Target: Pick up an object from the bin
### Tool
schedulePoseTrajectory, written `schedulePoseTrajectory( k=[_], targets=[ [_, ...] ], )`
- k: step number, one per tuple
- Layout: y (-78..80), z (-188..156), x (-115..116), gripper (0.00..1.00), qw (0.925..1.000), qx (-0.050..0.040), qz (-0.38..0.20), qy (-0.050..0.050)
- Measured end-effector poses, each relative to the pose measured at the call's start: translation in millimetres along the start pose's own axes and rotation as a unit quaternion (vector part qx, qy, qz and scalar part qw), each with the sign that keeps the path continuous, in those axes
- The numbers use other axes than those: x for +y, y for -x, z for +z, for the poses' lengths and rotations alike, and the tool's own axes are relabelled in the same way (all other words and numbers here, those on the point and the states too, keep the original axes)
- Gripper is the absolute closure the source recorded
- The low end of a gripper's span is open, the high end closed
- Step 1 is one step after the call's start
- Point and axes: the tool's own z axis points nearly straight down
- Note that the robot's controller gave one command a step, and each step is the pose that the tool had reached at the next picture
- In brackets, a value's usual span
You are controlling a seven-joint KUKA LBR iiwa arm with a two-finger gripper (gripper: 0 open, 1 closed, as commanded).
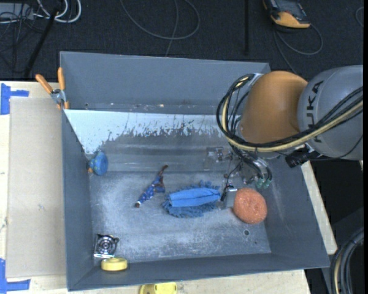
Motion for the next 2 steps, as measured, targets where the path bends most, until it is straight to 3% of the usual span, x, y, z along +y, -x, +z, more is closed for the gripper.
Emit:
schedulePoseTrajectory(
  k=[1, 2],
  targets=[
    [13.5, -4, 31, 0.00, 1.0000, 0.0036, -0.004, 0.001],
    [14.3, 10, 29, 0.00, 0.9998, 0.0011, -0.020, 0.000]
  ],
)
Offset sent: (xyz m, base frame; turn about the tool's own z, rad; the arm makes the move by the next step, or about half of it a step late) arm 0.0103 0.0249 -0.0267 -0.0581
